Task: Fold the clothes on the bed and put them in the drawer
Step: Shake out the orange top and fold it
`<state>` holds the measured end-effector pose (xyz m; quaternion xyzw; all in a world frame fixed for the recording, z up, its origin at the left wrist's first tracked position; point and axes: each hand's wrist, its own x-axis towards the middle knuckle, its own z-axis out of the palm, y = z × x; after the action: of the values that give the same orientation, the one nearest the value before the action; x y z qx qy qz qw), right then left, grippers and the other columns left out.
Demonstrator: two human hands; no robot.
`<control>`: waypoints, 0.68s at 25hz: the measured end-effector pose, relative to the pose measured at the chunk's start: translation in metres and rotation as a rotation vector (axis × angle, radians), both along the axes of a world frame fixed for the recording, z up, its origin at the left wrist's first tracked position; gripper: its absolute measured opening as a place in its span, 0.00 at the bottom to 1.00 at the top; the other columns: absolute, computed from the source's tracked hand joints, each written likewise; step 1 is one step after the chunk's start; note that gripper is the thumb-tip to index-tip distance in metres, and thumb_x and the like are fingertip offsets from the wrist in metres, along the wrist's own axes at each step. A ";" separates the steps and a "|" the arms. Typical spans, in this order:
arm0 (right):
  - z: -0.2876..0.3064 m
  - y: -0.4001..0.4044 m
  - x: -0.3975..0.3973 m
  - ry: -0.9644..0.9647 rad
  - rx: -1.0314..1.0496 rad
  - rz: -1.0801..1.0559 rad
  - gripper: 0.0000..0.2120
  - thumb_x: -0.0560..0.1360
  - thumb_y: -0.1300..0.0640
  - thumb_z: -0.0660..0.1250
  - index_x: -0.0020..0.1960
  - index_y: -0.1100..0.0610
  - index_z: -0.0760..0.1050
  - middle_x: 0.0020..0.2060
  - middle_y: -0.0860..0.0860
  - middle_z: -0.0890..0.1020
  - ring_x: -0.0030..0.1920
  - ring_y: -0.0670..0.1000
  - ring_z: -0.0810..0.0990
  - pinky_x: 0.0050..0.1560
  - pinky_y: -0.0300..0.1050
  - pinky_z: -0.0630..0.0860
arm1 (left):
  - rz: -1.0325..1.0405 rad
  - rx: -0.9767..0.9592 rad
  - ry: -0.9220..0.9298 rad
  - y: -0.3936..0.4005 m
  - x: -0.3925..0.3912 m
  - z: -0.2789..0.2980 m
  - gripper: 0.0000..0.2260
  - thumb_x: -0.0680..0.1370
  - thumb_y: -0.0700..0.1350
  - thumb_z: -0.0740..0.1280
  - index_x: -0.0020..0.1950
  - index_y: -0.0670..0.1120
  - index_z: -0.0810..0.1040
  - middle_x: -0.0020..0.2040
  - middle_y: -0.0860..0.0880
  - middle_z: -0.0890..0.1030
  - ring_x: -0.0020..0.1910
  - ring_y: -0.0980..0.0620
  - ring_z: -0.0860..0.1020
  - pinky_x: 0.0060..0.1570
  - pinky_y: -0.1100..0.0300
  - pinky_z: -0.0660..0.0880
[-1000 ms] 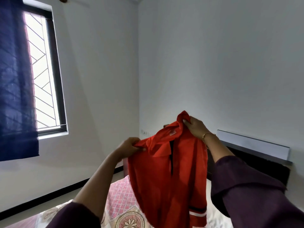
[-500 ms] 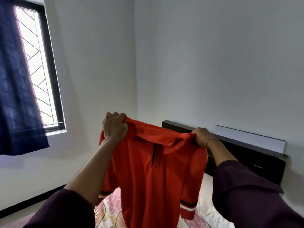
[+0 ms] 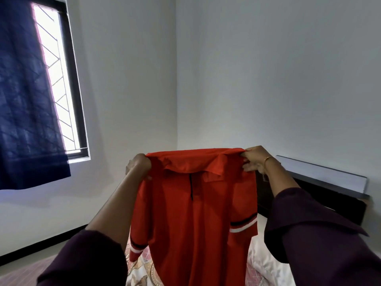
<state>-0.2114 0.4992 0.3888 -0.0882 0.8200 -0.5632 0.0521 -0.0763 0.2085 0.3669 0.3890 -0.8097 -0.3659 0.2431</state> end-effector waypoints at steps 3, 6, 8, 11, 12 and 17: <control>0.003 -0.005 -0.001 -0.044 0.081 0.023 0.19 0.80 0.58 0.59 0.67 0.67 0.66 0.53 0.66 0.76 0.62 0.67 0.73 0.53 0.59 0.76 | 0.035 0.279 0.249 0.003 -0.003 -0.003 0.17 0.76 0.42 0.57 0.64 0.43 0.73 0.66 0.39 0.69 0.62 0.35 0.71 0.60 0.43 0.73; 0.005 0.002 -0.004 0.212 0.320 -0.137 0.11 0.78 0.61 0.60 0.51 0.69 0.76 0.45 0.63 0.79 0.52 0.64 0.80 0.48 0.50 0.79 | 0.140 0.286 0.373 0.006 0.001 -0.007 0.18 0.78 0.46 0.55 0.64 0.41 0.74 0.67 0.38 0.69 0.65 0.37 0.67 0.67 0.48 0.64; 0.006 0.006 0.002 0.373 0.504 -0.063 0.09 0.77 0.62 0.62 0.48 0.66 0.79 0.47 0.61 0.81 0.50 0.57 0.80 0.43 0.40 0.78 | 0.180 0.096 0.345 0.005 0.005 -0.011 0.19 0.78 0.49 0.56 0.56 0.38 0.79 0.59 0.37 0.77 0.61 0.39 0.71 0.67 0.49 0.61; -0.007 -0.006 0.015 0.247 0.425 0.237 0.09 0.76 0.63 0.65 0.55 0.64 0.78 0.50 0.59 0.82 0.41 0.49 0.80 0.39 0.35 0.78 | 0.137 -0.327 0.280 0.013 0.000 -0.010 0.19 0.77 0.52 0.61 0.46 0.36 0.81 0.49 0.37 0.81 0.57 0.41 0.74 0.69 0.48 0.55; -0.013 -0.015 0.020 0.219 0.461 0.307 0.09 0.76 0.63 0.66 0.55 0.63 0.78 0.50 0.59 0.82 0.41 0.48 0.80 0.42 0.37 0.78 | 0.100 -0.442 0.297 0.019 -0.003 -0.007 0.18 0.77 0.51 0.63 0.46 0.35 0.81 0.49 0.36 0.80 0.57 0.41 0.73 0.70 0.48 0.53; -0.057 -0.071 0.039 0.245 0.562 0.560 0.13 0.73 0.62 0.70 0.58 0.59 0.78 0.56 0.54 0.81 0.52 0.50 0.80 0.47 0.40 0.78 | -0.063 -0.607 0.339 0.051 -0.013 0.014 0.21 0.75 0.52 0.67 0.50 0.33 0.80 0.54 0.36 0.77 0.59 0.40 0.71 0.72 0.52 0.49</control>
<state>-0.1720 0.4282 0.3319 -0.3567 0.8863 -0.2666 0.1273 -0.0893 0.2599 0.3812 0.2076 -0.8413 -0.1750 0.4675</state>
